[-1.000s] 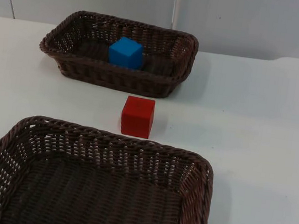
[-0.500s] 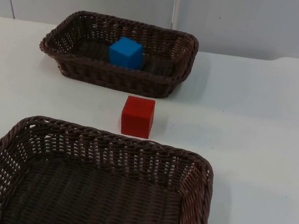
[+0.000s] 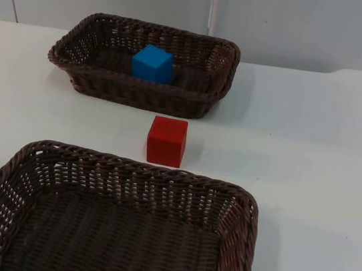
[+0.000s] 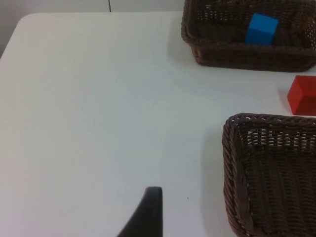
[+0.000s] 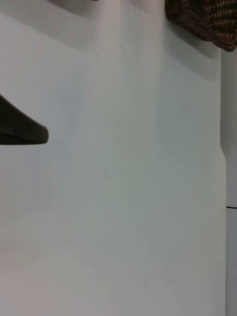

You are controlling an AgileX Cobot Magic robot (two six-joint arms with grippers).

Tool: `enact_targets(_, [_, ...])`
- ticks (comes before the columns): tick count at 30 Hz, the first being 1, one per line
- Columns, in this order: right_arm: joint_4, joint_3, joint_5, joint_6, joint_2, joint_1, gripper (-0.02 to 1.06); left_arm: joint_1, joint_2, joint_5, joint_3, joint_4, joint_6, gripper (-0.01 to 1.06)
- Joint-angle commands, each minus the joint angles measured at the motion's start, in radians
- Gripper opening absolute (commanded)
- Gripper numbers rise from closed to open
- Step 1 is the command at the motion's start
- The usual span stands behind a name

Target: Pick up one cube with the left hand and place it into the upper basket. Pick up one cube with the right hand and place it into the lower basket.

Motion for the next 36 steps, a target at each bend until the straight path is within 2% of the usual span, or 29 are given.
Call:
enact_targets(1, [0.007, 0.002, -0.006, 0.001, -0.004, -0.004, 1.05, 0.003, -0.004, 0.004, 0.004, 0.004, -0.007, 0.90])
enact_targets(18, [0.006, 0.002, -0.006, -0.001, -0.004, -0.004, 1.05, 0.003, -0.004, 0.004, 0.004, 0.004, -0.007, 0.90])
enact_targets(21, [0.003, 0.002, -0.006, -0.001, -0.004, -0.004, 1.05, 0.022, -0.004, 0.004, 0.004, 0.004, -0.006, 0.90])
enact_targets(26, [0.003, 0.002, -0.006, -0.001, -0.004, -0.004, 1.05, 0.106, -0.004, 0.004, 0.004, 0.004, -0.006, 0.90])
enact_targets(36, [0.003, -0.001, -0.013, -0.011, -0.004, -0.004, 1.05, 0.106, -0.004, 0.004, 0.004, 0.004, -0.006, 0.90])
